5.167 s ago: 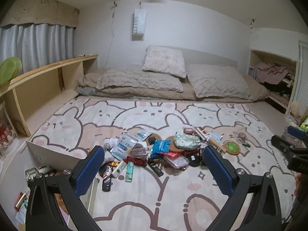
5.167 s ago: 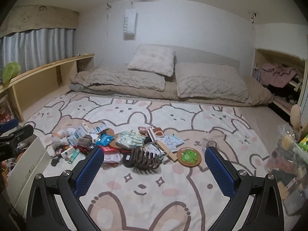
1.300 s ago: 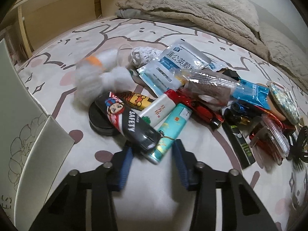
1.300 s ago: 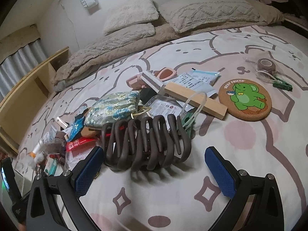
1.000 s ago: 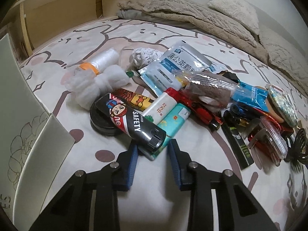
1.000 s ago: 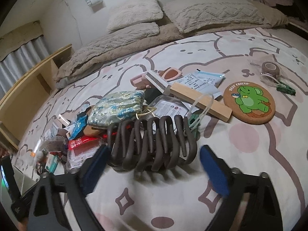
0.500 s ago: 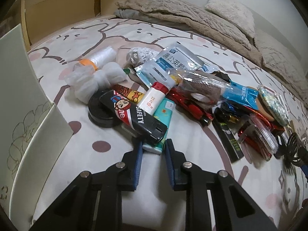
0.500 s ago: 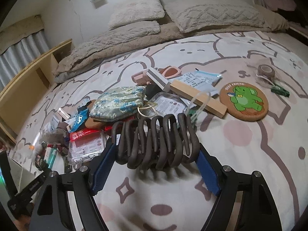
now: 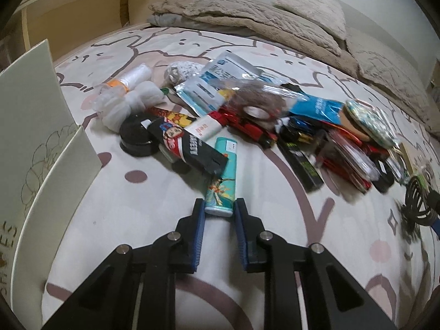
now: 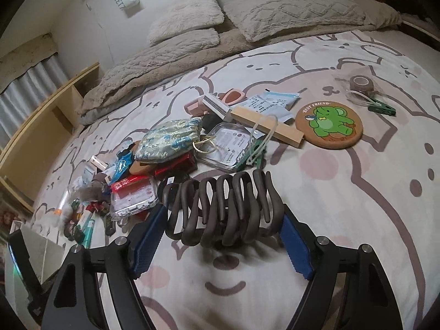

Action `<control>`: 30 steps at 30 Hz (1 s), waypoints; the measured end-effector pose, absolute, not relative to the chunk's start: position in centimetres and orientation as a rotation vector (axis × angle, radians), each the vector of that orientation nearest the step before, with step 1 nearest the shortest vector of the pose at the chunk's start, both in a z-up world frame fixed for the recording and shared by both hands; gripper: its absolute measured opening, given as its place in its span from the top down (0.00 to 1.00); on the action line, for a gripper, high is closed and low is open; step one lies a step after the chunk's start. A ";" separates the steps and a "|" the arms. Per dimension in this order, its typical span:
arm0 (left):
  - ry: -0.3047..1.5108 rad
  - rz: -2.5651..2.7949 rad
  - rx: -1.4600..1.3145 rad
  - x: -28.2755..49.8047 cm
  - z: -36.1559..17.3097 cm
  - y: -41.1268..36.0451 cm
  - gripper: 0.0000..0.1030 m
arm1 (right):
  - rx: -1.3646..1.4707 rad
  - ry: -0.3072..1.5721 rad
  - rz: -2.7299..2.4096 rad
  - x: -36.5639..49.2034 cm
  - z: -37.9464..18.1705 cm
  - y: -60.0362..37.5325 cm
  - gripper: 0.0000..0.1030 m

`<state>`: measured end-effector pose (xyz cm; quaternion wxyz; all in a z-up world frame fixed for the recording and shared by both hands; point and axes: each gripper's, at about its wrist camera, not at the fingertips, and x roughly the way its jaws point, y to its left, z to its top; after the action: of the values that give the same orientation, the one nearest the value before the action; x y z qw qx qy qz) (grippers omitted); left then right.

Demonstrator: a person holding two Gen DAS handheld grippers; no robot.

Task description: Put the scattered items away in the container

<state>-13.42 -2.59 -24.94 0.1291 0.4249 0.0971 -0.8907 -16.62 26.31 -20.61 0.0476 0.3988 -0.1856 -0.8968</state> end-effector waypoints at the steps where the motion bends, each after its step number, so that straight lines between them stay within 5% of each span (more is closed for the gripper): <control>1: 0.276 -2.593 1.239 -13.2 -24.9 -2.4 0.79 | 1.220 -0.569 -2.732 -16.4 -20.6 26.3 0.22; 15: 0.213 -2.637 1.285 -10.3 -24.9 0.0 0.80 | 1.261 -0.564 -2.692 -13.2 -19.9 26.5 0.23; 16: 0.211 -2.641 1.290 -10.0 -24.9 0.3 0.80 | 1.263 -0.570 -2.688 -12.9 -19.9 26.5 0.45; 17: 0.208 -2.644 1.293 -9.8 -24.9 0.5 0.80 | 1.273 -0.579 -2.678 -12.7 -19.9 26.5 0.51; 28: 0.223 -2.670 1.315 -7.6 -24.8 1.7 0.79 | 1.300 -0.483 -2.679 -10.5 -20.0 26.0 0.49; 30: 0.225 -2.668 1.310 -7.5 -24.8 1.8 0.79 | 1.302 -0.463 -2.700 -10.4 -20.0 25.8 0.29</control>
<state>-7.50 1.80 -24.79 0.0805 0.4380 0.0753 -0.8922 -10.42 25.84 -20.02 0.0545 0.4285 -0.1526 -0.8889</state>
